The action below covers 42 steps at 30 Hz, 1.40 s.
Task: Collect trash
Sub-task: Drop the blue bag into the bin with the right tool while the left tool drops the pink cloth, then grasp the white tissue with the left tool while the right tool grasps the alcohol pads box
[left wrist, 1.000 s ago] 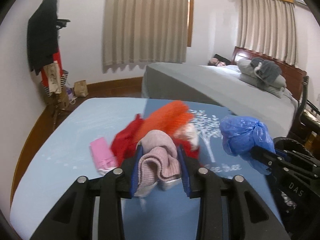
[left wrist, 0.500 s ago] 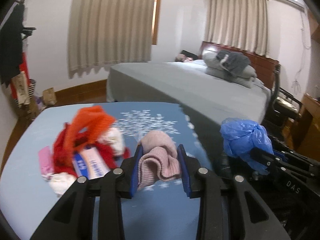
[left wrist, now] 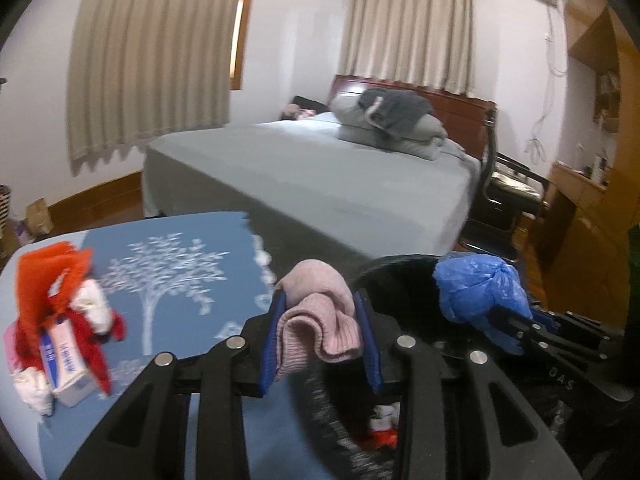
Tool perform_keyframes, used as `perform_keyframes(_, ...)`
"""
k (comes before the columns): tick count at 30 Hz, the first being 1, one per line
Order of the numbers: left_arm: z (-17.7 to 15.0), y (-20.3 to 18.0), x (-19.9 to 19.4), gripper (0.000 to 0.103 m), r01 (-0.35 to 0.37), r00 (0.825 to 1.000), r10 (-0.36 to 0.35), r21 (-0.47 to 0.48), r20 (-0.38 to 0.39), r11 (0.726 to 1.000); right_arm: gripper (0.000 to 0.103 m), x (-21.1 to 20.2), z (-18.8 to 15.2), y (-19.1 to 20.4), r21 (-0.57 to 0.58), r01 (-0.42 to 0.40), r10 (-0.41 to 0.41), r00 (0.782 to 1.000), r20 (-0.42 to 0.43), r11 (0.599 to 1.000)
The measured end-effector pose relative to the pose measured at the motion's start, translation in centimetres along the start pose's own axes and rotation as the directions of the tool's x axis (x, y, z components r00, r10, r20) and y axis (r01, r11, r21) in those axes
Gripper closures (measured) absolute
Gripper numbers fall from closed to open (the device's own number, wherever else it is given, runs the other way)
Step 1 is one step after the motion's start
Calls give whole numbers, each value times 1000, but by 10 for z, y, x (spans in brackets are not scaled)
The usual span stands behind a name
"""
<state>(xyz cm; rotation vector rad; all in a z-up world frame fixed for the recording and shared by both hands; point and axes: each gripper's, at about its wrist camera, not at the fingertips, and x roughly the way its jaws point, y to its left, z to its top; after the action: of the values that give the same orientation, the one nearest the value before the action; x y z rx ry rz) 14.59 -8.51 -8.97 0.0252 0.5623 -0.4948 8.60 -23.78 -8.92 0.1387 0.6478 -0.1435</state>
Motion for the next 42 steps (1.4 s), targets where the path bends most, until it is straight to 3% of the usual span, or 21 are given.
perform_keyframes(10, 3, -43, 25, 65, 91, 995, -89, 40, -34, 995, 82, -6, -3, -39, 63, 66, -67, 998, 9, 996)
perform_keyframes(11, 3, -43, 26, 62, 95, 995, -94, 40, -35, 995, 76, -7, -4, -42, 69, 75, -76, 997, 10, 995)
perform_keyframes(12, 3, -43, 26, 51, 100, 995, -98, 37, -34, 994, 64, -7, -4, -45, 75, 85, -86, 996, 11, 994)
perform_keyframes(13, 5, -43, 25, 42, 102, 994, -101, 32, -30, 994, 60, -8, -4, -46, 80, 95, -96, 995, 14, 992)
perform_keyframes(16, 6, -38, 22, 32, 96, 995, -95, 23, -18, 995, 42, -8, -2, -52, 97, 114, -117, 993, 28, 989)
perform_keyframes(18, 7, -33, 20, 26, 77, 997, -77, 18, -8, 997, 19, -9, -1, -53, 99, 129, -133, 990, 36, 987)
perform_keyframes(20, 8, -23, 15, 21, 55, 998, -55, 4, 6, 998, 10, -11, 0, -52, 104, 148, -154, 987, 49, 983)
perform_keyframes(25, 8, 3, 0, 9, -24, 999, 24, -19, 26, 1000, 6, -7, 0, -44, 101, 149, -153, 988, 34, 984)
perform_keyframes(31, 0, 50, -25, 7, -143, 989, 145, -45, 39, 989, 6, 2, 6, -15, 67, 97, -99, 995, 30, 993)
perform_keyframes(35, -7, 83, -43, 7, -225, 973, 229, -75, 43, 971, 6, 10, 13, 18, 25, 34, -35, 999, 36, 999)
perform_keyframes(42, -28, 147, -73, 7, -371, 926, 377, -137, 20, 918, 6, 23, 22, 90, -62, -87, 90, 995, 41, 994)
